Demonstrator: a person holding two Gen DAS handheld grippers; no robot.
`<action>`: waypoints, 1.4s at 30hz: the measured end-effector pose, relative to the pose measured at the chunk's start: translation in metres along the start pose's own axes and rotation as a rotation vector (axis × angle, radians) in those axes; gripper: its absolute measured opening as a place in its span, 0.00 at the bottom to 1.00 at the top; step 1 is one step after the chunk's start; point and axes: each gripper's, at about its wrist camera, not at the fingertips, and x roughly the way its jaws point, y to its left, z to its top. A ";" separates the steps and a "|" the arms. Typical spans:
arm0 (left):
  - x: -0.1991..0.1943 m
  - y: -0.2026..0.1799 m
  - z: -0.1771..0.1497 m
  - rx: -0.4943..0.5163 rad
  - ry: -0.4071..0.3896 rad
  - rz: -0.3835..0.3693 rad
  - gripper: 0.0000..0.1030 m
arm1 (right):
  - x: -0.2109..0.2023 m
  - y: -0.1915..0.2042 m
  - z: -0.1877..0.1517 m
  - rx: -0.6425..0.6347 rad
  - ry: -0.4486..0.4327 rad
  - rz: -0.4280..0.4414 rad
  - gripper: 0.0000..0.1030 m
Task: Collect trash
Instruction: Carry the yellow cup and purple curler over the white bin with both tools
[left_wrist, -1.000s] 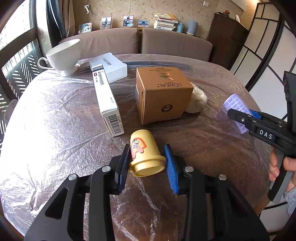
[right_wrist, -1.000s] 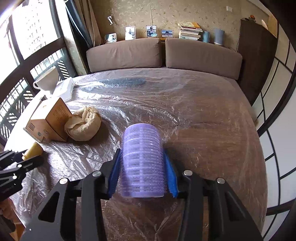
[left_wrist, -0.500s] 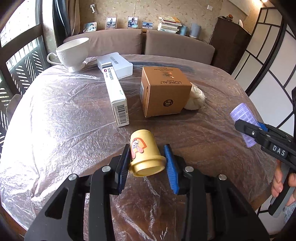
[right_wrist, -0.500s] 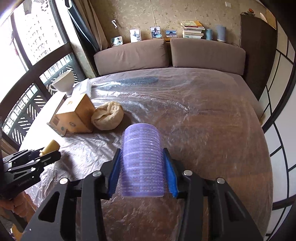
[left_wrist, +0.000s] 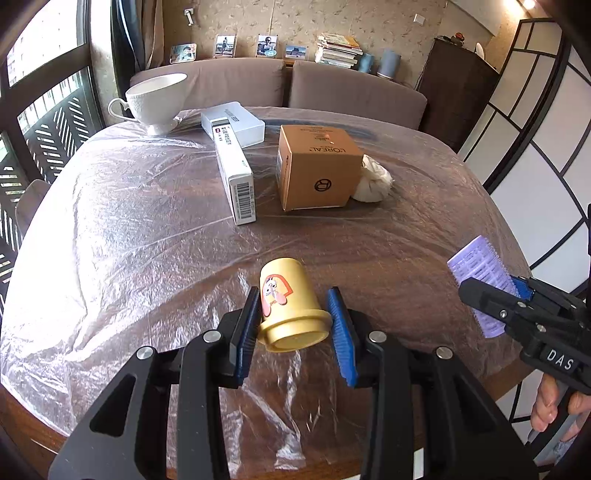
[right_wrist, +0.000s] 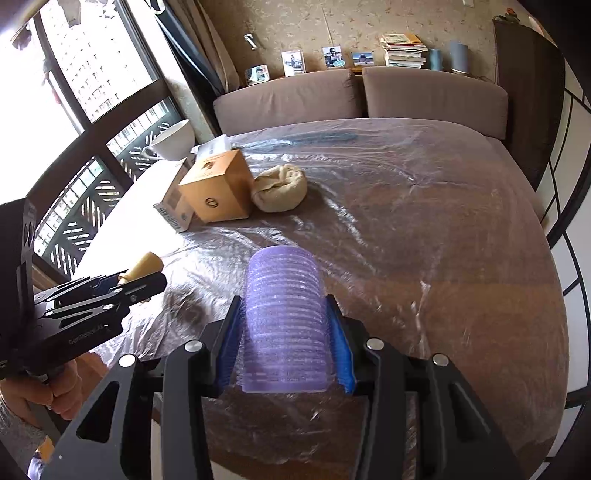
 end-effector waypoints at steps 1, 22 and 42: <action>0.000 0.000 0.000 -0.001 0.000 0.000 0.37 | -0.001 0.002 -0.002 -0.003 0.000 0.004 0.41; -0.031 -0.008 -0.046 -0.034 0.005 0.003 0.37 | -0.025 0.017 -0.035 -0.042 0.002 0.070 0.41; -0.070 -0.004 -0.093 0.066 0.026 -0.094 0.37 | -0.056 0.061 -0.094 0.000 0.027 0.009 0.42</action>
